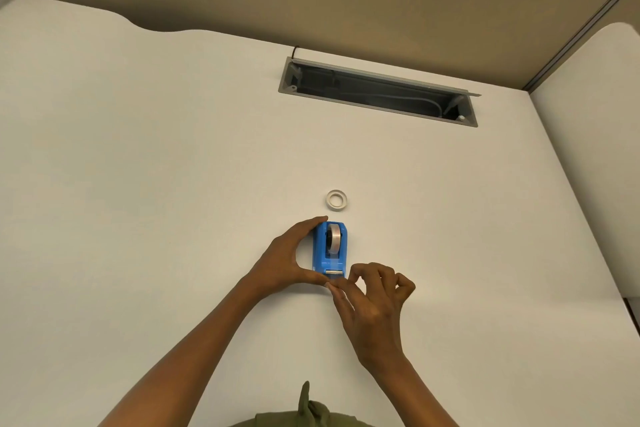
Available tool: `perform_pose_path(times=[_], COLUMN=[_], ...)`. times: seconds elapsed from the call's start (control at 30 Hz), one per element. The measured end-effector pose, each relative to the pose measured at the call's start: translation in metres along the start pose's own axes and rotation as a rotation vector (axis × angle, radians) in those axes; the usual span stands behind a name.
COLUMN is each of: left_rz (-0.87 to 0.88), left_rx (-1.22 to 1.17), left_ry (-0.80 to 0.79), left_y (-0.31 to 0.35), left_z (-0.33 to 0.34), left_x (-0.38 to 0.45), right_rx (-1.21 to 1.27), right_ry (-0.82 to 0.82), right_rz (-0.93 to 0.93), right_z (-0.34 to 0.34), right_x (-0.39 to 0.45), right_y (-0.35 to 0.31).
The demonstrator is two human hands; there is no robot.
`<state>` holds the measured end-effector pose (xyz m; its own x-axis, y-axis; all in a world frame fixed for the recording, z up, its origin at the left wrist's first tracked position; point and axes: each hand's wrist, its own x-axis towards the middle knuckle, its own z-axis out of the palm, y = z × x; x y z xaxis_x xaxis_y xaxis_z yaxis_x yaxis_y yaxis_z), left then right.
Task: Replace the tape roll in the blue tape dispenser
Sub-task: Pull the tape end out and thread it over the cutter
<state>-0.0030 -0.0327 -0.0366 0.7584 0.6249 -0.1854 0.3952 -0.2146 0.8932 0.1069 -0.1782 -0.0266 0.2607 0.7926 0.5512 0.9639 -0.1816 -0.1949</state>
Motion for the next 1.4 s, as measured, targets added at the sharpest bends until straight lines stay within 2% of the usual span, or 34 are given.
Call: perform_pose_path(times=[0.87,1.4], left_rz=[-0.01,-0.014], left_rx=[0.0,0.021], left_ry=[-0.036,-0.037], left_y=[0.001,0.004], left_z=[-0.001,-0.003], left_x=[0.001,-0.001], right_rx=[0.153,-0.055], right_ry=[-0.028,-0.059], right_rz=[0.069,-0.191], right_z=[0.006,-0.001], right_x=[0.001,-0.003], right_y=[0.003,0.01])
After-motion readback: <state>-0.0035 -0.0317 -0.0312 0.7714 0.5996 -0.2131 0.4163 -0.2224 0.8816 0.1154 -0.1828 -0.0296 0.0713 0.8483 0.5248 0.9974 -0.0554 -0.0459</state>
